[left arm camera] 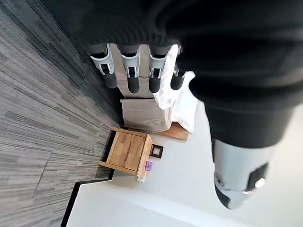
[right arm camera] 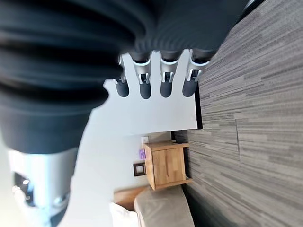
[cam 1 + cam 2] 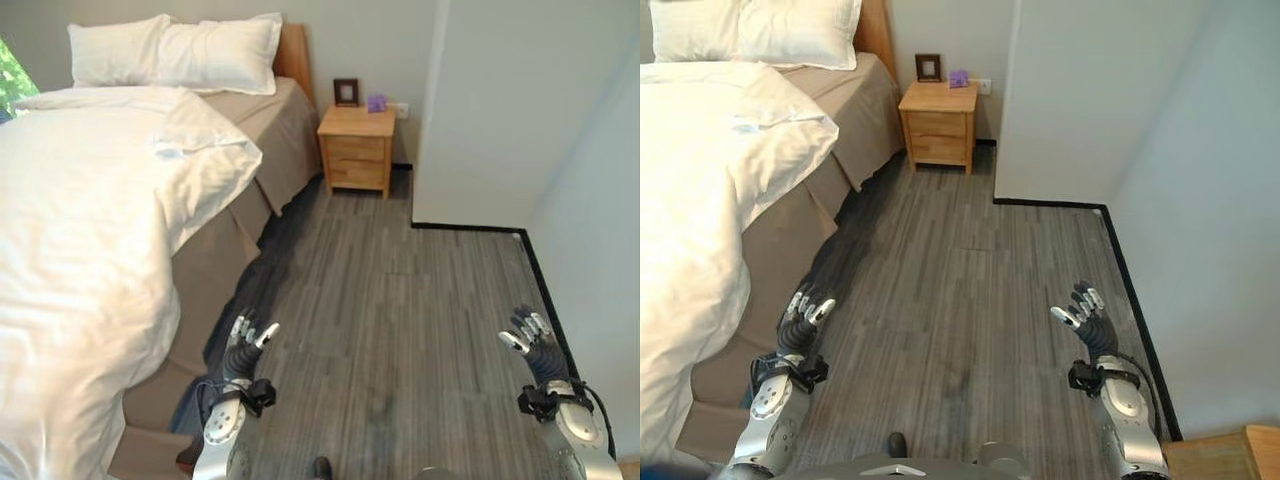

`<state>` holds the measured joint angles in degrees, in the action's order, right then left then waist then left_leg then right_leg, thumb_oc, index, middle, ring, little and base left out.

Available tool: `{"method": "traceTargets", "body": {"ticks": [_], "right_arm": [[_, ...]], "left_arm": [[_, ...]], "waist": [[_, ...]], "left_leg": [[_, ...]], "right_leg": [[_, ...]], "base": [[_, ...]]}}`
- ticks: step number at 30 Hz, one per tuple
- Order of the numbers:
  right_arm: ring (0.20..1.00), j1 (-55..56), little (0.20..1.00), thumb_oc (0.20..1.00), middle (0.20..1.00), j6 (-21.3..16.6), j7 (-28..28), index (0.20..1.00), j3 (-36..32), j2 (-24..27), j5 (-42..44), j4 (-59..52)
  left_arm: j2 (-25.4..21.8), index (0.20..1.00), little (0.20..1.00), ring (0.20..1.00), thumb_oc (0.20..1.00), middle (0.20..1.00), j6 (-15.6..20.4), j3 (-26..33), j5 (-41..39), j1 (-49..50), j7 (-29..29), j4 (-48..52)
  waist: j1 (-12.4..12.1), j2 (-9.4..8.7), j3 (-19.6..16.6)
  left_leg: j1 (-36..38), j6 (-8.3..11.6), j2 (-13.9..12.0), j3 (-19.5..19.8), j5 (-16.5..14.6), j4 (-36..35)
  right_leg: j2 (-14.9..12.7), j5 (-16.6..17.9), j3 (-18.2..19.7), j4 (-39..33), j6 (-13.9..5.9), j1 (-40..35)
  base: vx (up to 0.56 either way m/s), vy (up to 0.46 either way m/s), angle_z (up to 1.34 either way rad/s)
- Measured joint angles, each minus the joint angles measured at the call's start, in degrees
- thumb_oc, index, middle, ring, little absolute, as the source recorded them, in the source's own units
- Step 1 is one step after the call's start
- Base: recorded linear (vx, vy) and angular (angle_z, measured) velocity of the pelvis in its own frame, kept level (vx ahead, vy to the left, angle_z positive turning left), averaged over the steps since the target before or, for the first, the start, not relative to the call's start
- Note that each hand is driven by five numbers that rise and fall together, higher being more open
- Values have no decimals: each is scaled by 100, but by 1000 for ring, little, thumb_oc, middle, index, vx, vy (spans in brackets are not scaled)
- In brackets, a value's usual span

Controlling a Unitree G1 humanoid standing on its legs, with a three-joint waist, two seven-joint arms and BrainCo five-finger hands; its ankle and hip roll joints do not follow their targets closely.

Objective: Making the bed.

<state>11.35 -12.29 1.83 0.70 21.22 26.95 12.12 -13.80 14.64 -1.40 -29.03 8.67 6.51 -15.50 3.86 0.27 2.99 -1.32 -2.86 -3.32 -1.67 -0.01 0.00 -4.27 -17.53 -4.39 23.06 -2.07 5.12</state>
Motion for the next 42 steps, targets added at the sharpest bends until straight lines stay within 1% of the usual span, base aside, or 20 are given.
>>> {"method": "traceTargets", "body": {"ticks": [5, 8, 10, 15, 18, 20, 21, 22, 23, 26, 28, 29, 30, 31, 32, 33, 36, 37, 39, 42], "right_arm": [[1000, -97, 1000, 1000, 1000, -3, 28, 1000, 115, -88, -11, 13], [1000, -148, 1000, 1000, 1000, -4, 23, 1000, 125, -189, -233, 3], [1000, -95, 1000, 1000, 1000, -7, 10, 1000, 134, -225, -256, -27], [1000, 289, 1000, 1000, 1000, 2, 19, 1000, -156, -324, -237, -40], [1000, 142, 1000, 1000, 1000, 16, 16, 1000, -174, -284, -266, 124], [1000, -36, 1000, 1000, 1000, 0, 44, 1000, -271, -243, -320, 306], [1000, -144, 1000, 1000, 1000, -53, 66, 1000, -255, -33, -186, 295], [1000, -223, 1000, 1000, 1000, -89, 84, 1000, -272, 22, -168, 317], [1000, -362, 1000, 1000, 1000, -107, 152, 1000, -252, 25, -167, 421], [1000, -356, 1000, 1000, 1000, -103, 290, 1000, -290, -3, -161, 468], [1000, -169, 1000, 1000, 1000, -120, 286, 1000, -294, -46, -162, 642], [1000, -100, 1000, 1000, 1000, -103, 298, 1000, -196, 68, -166, 685], [1000, -73, 1000, 1000, 1000, -105, 257, 1000, -36, 457, -184, 556], [1000, -114, 1000, 1000, 1000, -153, 228, 1000, 49, 735, -211, 255], [1000, 149, 1000, 1000, 1000, -226, 251, 1000, -197, 745, -212, 237], [1000, 519, 1000, 1000, 1000, -101, 344, 1000, -484, 603, -175, 423], [1000, 1072, 1000, 1000, 1000, -36, 259, 1000, -316, 563, -230, 490], [1000, 946, 1000, 1000, 1000, -7, 248, 1000, -222, 142, -236, 514], [1000, 835, 1000, 1000, 1000, -30, 189, 1000, -188, -320, -251, 454], [1000, 379, 1000, 1000, 1000, -73, 154, 1000, -58, -529, -399, 291]], "left_arm": [[-157, 1000, 1000, 1000, 1000, 1000, 44, 325, 23, -187, 124, 111], [-257, 1000, 1000, 1000, 1000, 1000, 39, 432, 64, -373, 218, -43], [-184, 1000, 1000, 1000, 1000, 1000, 99, 469, 57, -324, 228, -60], [-174, 1000, 1000, 1000, 1000, 1000, 103, 197, 48, -673, 193, -138], [3, 1000, 1000, 1000, 1000, 1000, 85, -303, 42, -608, 61, -119], [142, 1000, 1000, 1000, 1000, 1000, 91, -272, -73, -699, 14, -162], [290, 1000, 1000, 1000, 1000, 1000, 111, -238, -342, -864, 7, -141], [298, 1000, 1000, 1000, 1000, 1000, 114, -282, -420, -873, -8, -88], [218, 1000, 1000, 1000, 1000, 1000, 110, -326, -450, -865, -28, -48], [182, 1000, 1000, 1000, 1000, 1000, 111, -269, -460, -786, -50, -84], [173, 1000, 1000, 1000, 1000, 1000, 110, -288, -464, -653, -53, -124], [267, 1000, 1000, 1000, 1000, 1000, 107, -293, -465, -627, -55, -207], [431, 1000, 1000, 1000, 1000, 1000, 158, -254, -466, -532, -62, -221], [466, 1000, 1000, 1000, 1000, 1000, 234, 7, -459, -423, -79, -310], [455, 1000, 1000, 1000, 1000, 1000, 164, -34, -461, -514, -84, -663], [457, 1000, 1000, 1000, 1000, 1000, 70, -181, -460, -445, -71, -737], [410, 1000, 1000, 1000, 1000, 1000, 148, 106, -448, -117, -41, -611], [344, 1000, 1000, 1000, 1000, 1000, 138, 568, -470, -126, 61, -757], [42, 1000, 1000, 1000, 1000, 1000, 140, 637, -467, -99, 167, -761], [-113, 1000, 1000, 1000, 1000, 1000, 144, 498, -463, -309, 227, -569]], "waist": [[61, 20, -29], [57, -37, 373], [58, -56, 474], [480, -173, 662], [553, -142, 564], [540, -293, 283], [387, -336, 232], [222, -356, 254], [91, -383, 263], [-5, -653, 375], [-52, -591, 378], [28, -193, 432], [42, 530, 471], [-154, 507, 371], [86, 547, 314], [131, 350, 187], [-128, -73, -96], [-152, -552, -238], [-145, -966, -455], [-197, -764, -134]], "left_leg": [[71, 146, 334, -236, 14, -166], [391, 38, 452, -429, -212, -96], [441, 59, 568, -442, -550, 29], [498, 377, 417, -151, -899, -2], [1358, 671, -78, -79, -1115, 127], [351, 763, -198, 28, -945, 2576], [-787, 744, -288, 268, 617, 4710], [-1274, 532, -372, 223, 940, 5545], [-1632, 456, -237, 127, 632, 5899], [-2194, 446, 246, -617, 333, 3865], [-2119, 180, 390, -1005, 527, 2117], [-2189, -109, 235, -738, 704, 1662], [-2306, -219, -319, -424, 792, 1160], [-2366, -35, -464, -197, 848, 520], [-2412, 60, -369, -153, 743, 292], [-2269, 23, -42, -114, 682, 267], [-1686, -164, 350, -488, 504, 233], [-1540, -134, 386, -817, 726, 545], [-1475, -211, 482, -890, 489, 1027], [-636, -367, 303, -1361, 382, 771]], "right_leg": [[-257, 2, 389, 106, -315, 192], [-624, 546, 345, 2134, -660, 1021], [-791, 529, 261, 2261, -650, 1412], [-319, 1552, 126, -2708, -846, 1538], [109, 2154, -380, -1439, -167, 1294], [171, 2022, -512, -1215, 129, 1036], [282, 1906, -465, -1190, 505, 800], [431, 1764, -398, -1202, 719, 639], [502, 1604, -230, -1237, 754, 424], [556, 1323, -130, -1839, 433, -589], [728, 1101, -149, -1801, -359, -1053], [1123, 1104, -160, -848, -966, -806], [1240, 371, 58, 627, -180, -188], [421, 41, 559, 955, 267, 126], [194, -508, 677, 429, -90, -321], [-76, -647, 471, 174, -84, -794], [-143, -540, 605, -1344, -289, -2322], [-348, -474, 749, -1376, -500, -2595], [-485, 213, 730, -1058, -726, -2640], [-428, 2550, 600, 2274, -828, -1010]], "base": [[84, 209, -38], [243, 205, -19], [409, 2, -24], [719, -313, 34], [557, -403, 19], [497, -504, 3], [518, -471, -17], [473, -292, -59], [571, -166, -68], [474, -83, -26], [522, 30, -14], [730, 59, -39], [391, 41, -123], [366, 27, -114], [373, 35, -45], [714, 85, 3], [683, 149, -24], [536, 200, -27], [592, 332, -4], [318, 242, -11]]}}
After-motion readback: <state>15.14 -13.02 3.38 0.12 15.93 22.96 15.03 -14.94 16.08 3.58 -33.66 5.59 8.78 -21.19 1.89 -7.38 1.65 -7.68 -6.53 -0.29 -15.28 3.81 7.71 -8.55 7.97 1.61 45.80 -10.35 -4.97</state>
